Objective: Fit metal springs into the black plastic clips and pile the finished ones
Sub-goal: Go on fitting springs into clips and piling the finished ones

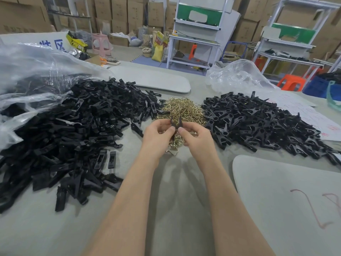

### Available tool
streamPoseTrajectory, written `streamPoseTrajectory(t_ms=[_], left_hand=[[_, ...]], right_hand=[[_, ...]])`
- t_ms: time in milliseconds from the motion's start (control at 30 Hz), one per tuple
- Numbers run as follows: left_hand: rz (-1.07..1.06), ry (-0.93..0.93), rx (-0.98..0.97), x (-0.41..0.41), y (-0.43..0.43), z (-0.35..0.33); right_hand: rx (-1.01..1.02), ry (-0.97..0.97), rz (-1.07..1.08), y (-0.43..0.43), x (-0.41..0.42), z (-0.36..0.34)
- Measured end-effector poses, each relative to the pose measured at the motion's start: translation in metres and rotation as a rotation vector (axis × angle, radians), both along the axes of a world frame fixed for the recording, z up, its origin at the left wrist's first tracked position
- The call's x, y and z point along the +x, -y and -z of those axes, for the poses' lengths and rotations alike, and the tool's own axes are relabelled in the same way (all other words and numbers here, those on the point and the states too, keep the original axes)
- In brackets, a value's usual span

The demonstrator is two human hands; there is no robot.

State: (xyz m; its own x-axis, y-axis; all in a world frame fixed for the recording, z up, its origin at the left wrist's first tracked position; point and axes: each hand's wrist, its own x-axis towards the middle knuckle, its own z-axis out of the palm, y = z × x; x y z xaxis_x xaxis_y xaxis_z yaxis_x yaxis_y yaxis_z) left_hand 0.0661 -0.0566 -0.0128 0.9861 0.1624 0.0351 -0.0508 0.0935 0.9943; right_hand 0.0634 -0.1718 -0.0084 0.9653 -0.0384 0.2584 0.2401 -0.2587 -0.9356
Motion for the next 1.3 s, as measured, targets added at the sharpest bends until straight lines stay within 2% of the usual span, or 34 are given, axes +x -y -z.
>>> streamPoseTrajectory(t_ms=[100, 167, 233, 333, 433, 567, 800, 1300], left_hand=[[-0.057, 0.115, 0.177, -0.002, 0.001, -0.002], [-0.082, 0.202, 0.285, -0.003, 0.001, -0.003], [-0.106, 0.248, 0.321, -0.004, 0.0, -0.004], [-0.122, 0.228, 0.278, -0.003, 0.0, -0.005], [-0.057, 0.127, 0.161, -0.002, 0.0, -0.003], [-0.022, 0.038, 0.023, -0.001, -0.001, 0.0], [-0.014, 0.033, 0.003, 0.0, -0.002, 0.001], [0.016, 0.038, 0.042, -0.002, -0.002, -0.001]], right_hand=[[0.078, -0.056, 0.013, 0.0, -0.001, 0.0], [0.272, -0.169, -0.018, 0.004, 0.0, -0.001], [0.494, -0.242, -0.049, 0.009, 0.0, -0.004], [0.568, -0.228, -0.067, 0.009, -0.001, -0.009], [0.488, -0.167, -0.082, 0.003, -0.003, -0.009], [0.238, -0.022, -0.038, 0.001, -0.004, -0.004], [-0.012, 0.04, -0.037, 0.001, -0.002, 0.002], [0.007, 0.076, 0.001, 0.0, 0.0, 0.0]])
